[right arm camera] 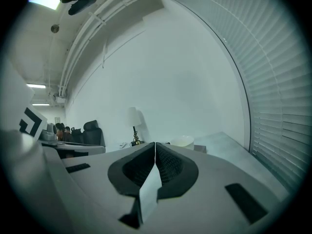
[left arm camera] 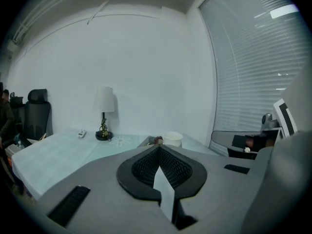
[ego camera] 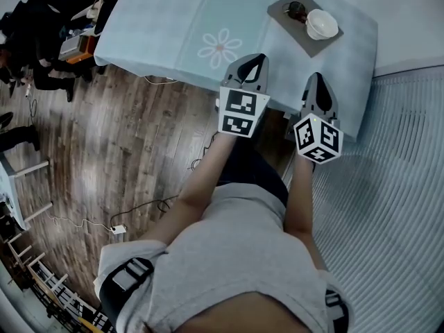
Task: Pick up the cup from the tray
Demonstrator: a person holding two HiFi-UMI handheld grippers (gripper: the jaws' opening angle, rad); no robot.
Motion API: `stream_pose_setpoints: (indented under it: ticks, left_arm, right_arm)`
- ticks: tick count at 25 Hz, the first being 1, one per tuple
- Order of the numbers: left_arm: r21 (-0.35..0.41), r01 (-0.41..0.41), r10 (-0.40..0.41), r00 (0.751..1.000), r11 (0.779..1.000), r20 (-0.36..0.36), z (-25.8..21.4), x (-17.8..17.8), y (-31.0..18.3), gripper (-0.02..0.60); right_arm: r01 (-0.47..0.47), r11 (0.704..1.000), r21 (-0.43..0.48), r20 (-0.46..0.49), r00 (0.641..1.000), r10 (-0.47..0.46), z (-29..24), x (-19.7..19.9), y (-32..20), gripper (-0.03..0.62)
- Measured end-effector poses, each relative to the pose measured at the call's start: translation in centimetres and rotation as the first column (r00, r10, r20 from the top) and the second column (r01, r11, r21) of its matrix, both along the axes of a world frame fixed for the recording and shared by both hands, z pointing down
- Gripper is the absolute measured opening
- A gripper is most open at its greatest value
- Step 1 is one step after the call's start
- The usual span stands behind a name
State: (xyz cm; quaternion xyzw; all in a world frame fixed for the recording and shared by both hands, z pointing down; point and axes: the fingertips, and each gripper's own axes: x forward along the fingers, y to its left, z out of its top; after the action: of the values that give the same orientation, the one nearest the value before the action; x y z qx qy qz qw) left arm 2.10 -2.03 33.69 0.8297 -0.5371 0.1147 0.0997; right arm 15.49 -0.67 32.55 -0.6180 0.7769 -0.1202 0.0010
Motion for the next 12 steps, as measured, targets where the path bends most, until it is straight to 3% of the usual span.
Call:
stream_pose_setpoints:
  ticks: [7,12]
  left_arm:
    - [-0.01,0.015,-0.015,1.0,1.0,-0.004,0.5,-0.9,-2.3,-0.002]
    - [-0.01,-0.016,0.016,1.0,1.0,-0.01,0.6,-0.3,-4.9,-0.002]
  right_arm:
    - [0.014,1.0,-0.016,0.005,1.0,-0.013,0.8,-0.4,-1.9,0.008]
    - [-0.009,1.0,-0.022,-0.004,1.0,0.009,0.9,0.0,-3.9,0.008]
